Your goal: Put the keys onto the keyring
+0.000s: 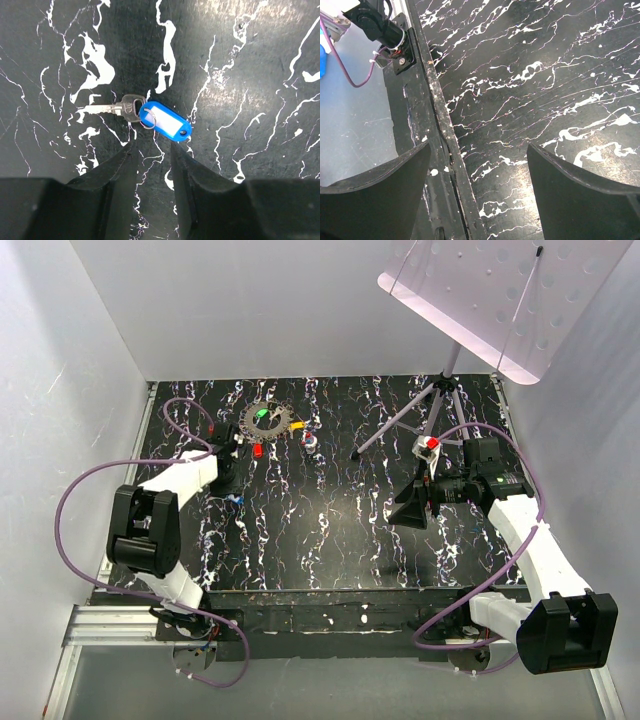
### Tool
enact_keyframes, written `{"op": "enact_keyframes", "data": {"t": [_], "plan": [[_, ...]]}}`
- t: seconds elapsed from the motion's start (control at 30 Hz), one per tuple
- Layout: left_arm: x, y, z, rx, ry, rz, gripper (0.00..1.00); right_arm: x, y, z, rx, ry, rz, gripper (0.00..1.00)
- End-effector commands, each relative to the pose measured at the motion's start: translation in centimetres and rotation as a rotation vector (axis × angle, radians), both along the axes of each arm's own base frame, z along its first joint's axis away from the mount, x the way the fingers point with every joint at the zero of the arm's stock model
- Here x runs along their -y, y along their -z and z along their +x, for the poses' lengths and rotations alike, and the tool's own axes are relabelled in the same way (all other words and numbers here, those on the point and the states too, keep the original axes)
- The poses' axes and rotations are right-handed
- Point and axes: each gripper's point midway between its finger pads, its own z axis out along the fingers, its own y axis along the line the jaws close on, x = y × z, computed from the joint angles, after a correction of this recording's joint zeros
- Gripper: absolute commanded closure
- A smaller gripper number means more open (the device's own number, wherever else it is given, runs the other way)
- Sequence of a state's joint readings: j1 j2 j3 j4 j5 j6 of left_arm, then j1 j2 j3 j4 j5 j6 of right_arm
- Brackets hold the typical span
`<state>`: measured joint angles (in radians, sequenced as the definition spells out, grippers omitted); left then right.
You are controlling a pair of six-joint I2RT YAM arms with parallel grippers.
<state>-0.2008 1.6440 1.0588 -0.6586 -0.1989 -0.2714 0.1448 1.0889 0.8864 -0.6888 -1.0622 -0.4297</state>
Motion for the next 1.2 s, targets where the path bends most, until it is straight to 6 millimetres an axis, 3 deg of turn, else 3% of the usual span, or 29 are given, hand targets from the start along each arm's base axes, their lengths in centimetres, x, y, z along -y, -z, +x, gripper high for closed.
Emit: {"op": "enact_keyframes", "data": {"t": [0.0,0.33,0.6,0.93,1.17], "plan": [[-0.4,-1.0,1.9,0.038,0.023,0.054,0.71,-0.4,-1.3,0.0,0.036,-0.03,0.025,0.14],[-0.5,0.2,2.7,0.004,0.028,0.076,0.75,-0.4,-1.3,-0.1,0.035,-0.032,0.024,0.14],[-0.8,0.8,2.4,-0.02,0.032,0.097,0.82,-0.4,-1.4,-0.1,0.036,-0.034,0.025,0.14],[-1.0,1.2,2.1,-0.039,0.041,0.129,0.83,-0.4,-1.5,-0.2,0.04,-0.037,0.029,0.14],[-1.3,0.6,2.2,-0.025,0.044,0.152,0.97,-0.4,-1.5,-0.3,0.036,-0.04,0.032,0.14]]}}
